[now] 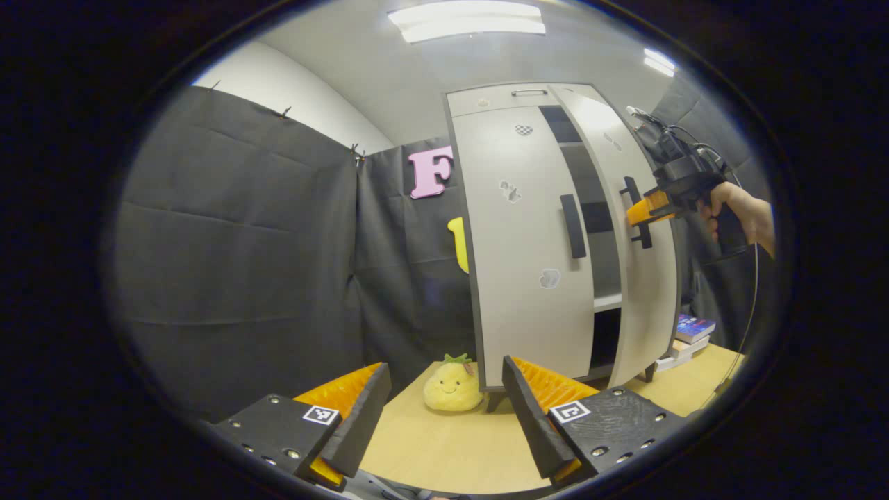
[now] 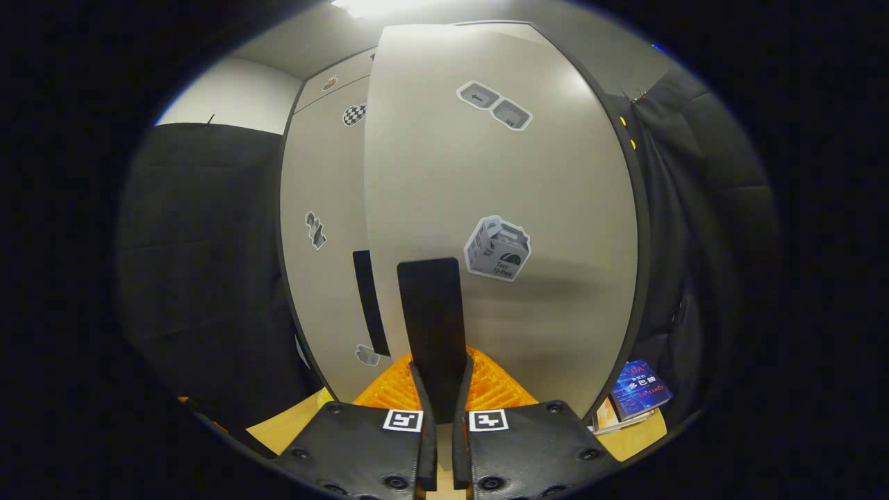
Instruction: Open the right door of the double-door shoe cabinet with the right hand, and open the left door with the left hand.
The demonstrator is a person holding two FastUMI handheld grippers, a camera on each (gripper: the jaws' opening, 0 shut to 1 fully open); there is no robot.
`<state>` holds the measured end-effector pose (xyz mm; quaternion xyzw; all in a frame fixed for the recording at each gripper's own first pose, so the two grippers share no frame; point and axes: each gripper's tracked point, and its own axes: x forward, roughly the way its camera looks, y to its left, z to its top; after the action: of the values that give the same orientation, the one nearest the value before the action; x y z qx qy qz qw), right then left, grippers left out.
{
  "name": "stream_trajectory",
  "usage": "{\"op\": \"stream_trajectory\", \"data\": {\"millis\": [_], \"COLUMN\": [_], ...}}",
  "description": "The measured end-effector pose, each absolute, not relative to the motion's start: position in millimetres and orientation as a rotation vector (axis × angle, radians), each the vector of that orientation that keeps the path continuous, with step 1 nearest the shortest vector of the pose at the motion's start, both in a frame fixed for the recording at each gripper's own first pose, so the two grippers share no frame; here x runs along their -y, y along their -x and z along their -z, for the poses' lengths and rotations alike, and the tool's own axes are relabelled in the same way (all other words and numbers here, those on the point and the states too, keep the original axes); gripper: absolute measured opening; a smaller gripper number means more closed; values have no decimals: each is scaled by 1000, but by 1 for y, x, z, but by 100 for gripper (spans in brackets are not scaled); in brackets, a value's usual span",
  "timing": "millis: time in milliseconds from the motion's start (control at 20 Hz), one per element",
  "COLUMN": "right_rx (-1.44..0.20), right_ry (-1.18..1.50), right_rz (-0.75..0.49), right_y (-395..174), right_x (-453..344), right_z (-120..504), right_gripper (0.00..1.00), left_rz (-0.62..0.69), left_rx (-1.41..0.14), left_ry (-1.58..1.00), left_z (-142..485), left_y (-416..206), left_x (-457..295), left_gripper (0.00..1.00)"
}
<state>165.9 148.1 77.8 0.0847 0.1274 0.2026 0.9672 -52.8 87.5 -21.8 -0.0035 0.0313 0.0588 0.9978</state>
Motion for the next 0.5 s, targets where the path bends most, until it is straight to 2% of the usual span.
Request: {"op": "stream_trajectory", "data": {"millis": [500], "right_rx": [-283], "right_ry": [-175], "right_rz": [-475], "right_y": [-149], "right_x": [-130], "right_z": [-77], "right_gripper": [10], "left_rz": [-25], "left_rx": [-44], "left_ry": [16], "left_z": [20], "left_y": [33], "left_x": [-42], "left_gripper": [94]}}
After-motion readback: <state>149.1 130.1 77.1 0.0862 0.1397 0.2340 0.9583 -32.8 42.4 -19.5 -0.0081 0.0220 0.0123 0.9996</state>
